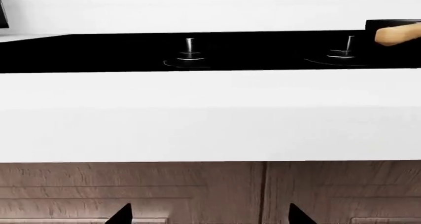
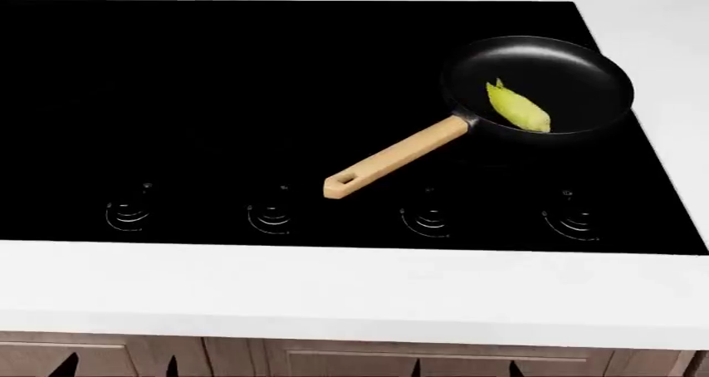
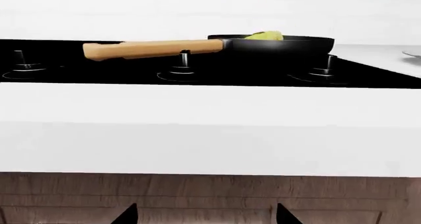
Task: Pick up the pan and dump the vegetables in it onto the plate. Then return the pan to the stove.
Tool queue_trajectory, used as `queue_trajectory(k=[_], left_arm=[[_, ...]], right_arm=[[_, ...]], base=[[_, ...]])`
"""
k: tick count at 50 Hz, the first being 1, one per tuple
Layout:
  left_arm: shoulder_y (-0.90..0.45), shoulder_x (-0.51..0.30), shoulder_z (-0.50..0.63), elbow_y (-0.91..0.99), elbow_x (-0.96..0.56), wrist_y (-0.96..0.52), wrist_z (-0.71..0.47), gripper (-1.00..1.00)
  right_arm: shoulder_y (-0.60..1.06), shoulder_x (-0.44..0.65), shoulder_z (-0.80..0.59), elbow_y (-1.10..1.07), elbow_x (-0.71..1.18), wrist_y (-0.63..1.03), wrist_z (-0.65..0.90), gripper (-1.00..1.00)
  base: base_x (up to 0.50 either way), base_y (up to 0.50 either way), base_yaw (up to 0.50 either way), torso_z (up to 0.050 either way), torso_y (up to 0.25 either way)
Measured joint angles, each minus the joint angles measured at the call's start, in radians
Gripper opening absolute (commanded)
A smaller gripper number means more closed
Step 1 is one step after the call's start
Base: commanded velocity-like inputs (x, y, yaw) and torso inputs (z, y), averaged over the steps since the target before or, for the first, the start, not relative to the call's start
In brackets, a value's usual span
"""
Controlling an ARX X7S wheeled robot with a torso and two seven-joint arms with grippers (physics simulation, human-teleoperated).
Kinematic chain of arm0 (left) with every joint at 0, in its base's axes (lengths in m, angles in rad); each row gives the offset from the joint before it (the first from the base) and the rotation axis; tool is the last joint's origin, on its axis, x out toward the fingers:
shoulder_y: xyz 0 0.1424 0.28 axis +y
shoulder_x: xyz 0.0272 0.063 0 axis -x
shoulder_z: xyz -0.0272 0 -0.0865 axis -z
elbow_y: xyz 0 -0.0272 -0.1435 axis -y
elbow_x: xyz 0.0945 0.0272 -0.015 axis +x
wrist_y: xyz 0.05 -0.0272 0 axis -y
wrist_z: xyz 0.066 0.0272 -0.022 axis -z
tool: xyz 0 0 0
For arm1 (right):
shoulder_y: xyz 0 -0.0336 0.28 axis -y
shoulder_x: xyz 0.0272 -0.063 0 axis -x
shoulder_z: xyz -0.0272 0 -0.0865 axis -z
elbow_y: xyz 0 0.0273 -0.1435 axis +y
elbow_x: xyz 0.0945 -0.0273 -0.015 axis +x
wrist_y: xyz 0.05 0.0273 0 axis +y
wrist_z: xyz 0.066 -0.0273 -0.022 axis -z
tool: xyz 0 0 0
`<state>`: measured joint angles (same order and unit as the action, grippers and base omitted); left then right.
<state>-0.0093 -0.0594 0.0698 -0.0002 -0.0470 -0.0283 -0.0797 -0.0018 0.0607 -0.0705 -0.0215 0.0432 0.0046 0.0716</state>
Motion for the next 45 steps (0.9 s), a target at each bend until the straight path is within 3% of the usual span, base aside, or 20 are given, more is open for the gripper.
queue_trajectory(k=[35,45], left_arm=[[0.0,-0.036,0.053,0.001,-0.055,-0.006,-0.044,1.0],[-0.001,-0.045,0.065,0.001,-0.073,-0.013,-0.051,1.0]], right_arm=[[0.004,0.051,-0.055,-0.007,-0.017,-0.004,0.079,1.0],[0.004,0.061,-0.064,-0.009,-0.017,-0.008,0.097,1.0]], base=[[0.0,-0.5,0.0,0.0,0.0],[0.0,-0.04,0.0,0.0,0.0]])
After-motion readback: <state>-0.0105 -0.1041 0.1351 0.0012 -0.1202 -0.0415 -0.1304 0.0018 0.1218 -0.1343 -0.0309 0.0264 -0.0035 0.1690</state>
